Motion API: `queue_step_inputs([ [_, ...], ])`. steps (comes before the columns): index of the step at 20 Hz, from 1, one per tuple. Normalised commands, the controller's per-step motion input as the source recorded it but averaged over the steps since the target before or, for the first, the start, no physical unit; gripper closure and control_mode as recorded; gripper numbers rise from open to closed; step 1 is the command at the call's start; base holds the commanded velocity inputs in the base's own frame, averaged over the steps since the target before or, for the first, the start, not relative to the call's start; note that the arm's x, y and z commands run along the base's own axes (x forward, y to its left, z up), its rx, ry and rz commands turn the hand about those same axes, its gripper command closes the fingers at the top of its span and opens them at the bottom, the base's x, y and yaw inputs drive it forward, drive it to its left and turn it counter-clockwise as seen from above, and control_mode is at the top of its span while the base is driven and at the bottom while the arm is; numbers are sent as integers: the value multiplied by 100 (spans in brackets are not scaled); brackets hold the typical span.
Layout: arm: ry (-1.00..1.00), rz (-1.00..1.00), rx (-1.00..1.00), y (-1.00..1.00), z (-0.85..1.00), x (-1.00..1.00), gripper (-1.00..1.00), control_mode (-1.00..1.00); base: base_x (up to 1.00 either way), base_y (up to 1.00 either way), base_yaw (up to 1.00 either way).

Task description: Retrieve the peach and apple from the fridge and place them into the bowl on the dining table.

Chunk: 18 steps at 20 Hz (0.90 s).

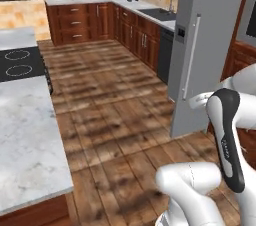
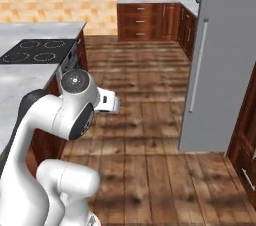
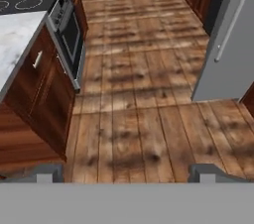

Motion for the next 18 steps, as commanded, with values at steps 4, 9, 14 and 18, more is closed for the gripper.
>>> queue_step_inputs([
  [4,0,0,0,0,0,0,-100,100,100,14,0],
  [9,0,0,0,0,0,0,-100,100,100,23,-3],
  [14,0,0,0,0,0,0,-100,100,100,0,-19],
  [18,0,0,0,0,0,0,-100,100,100,0,-25],
])
